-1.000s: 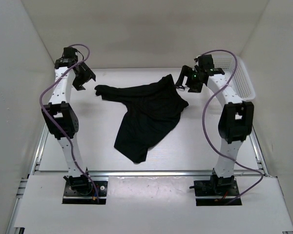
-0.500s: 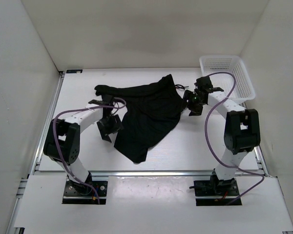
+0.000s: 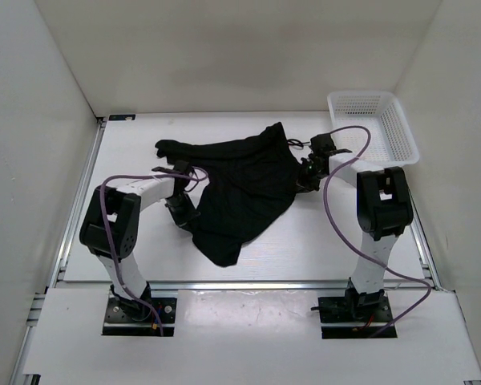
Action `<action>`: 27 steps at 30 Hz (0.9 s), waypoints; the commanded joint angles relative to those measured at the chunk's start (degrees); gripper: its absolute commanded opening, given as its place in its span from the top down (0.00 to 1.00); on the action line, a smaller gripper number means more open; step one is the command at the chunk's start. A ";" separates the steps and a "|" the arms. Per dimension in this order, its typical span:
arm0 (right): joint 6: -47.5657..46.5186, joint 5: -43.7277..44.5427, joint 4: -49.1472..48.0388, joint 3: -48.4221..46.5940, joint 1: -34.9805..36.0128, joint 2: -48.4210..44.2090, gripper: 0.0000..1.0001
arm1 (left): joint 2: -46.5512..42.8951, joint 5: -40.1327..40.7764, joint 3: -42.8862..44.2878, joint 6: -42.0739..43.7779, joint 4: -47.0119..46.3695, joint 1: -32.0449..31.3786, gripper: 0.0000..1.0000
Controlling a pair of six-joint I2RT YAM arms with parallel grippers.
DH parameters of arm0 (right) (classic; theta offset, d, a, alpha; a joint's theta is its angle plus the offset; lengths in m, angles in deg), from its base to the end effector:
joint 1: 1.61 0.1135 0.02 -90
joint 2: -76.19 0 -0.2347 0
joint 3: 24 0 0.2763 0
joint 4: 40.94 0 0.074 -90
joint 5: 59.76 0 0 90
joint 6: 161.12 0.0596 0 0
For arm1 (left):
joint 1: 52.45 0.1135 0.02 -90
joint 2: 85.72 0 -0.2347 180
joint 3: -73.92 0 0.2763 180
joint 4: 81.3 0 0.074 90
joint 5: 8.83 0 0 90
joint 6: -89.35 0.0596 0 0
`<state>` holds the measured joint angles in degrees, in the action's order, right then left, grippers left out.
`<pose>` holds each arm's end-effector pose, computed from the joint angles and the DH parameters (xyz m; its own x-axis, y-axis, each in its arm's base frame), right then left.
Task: Fold and stack the shorts
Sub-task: Flatten the shorts out
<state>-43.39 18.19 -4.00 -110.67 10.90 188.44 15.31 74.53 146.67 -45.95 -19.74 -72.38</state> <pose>0.4065 0.1029 0.0941 -0.9090 0.2644 -0.3223 0.1323 0.9160 0.3786 0.2878 -0.1117 0.0798 -0.9021 -0.4239 0.0802 -0.4299 0.8990 -0.0833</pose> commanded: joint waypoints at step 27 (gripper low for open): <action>5.85 9.51 7.06 17.69 3.40 -27.26 0.56 | -8.91 6.33 18.93 11.28 13.07 12.72 0.44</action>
<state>-38.06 26.03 2.73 -93.93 15.14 162.95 14.37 85.40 172.30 -34.43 -4.93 -56.84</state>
